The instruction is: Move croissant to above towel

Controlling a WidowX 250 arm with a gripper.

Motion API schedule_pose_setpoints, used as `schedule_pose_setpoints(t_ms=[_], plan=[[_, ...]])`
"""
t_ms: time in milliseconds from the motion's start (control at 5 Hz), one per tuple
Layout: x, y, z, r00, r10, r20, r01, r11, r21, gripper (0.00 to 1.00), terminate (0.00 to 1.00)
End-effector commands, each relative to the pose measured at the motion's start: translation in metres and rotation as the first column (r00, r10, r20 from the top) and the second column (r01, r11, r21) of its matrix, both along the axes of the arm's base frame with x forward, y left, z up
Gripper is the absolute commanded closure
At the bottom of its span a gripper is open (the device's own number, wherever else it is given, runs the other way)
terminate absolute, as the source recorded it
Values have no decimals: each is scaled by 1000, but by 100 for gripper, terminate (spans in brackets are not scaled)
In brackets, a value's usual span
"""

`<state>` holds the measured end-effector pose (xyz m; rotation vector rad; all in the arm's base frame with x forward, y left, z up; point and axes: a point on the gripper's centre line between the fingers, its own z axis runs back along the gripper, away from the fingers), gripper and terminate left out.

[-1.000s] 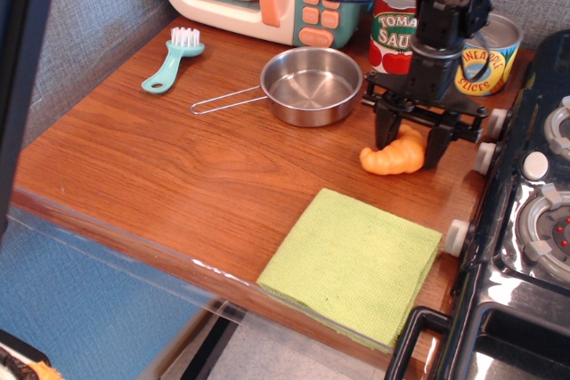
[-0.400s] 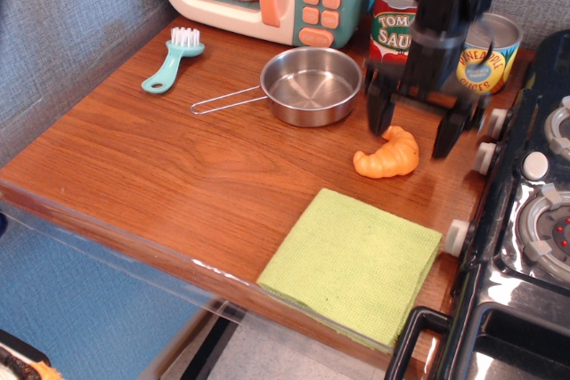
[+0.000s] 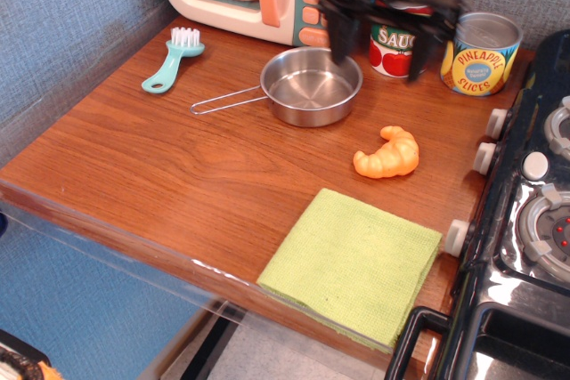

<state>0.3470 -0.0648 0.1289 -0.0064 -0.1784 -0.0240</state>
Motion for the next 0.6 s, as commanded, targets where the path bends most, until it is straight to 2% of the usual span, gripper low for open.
schedule_pose_setpoints(t_ms=[0, 200, 400], plan=[[-40, 43, 14, 1000, 6, 16, -6, 999, -46, 0, 0], [-44, 51, 9, 1000, -10, -2, 10, 999, -31, 0, 0], [-49, 56, 7, 1000, -9, -22, 10, 999, 47, 0, 0]])
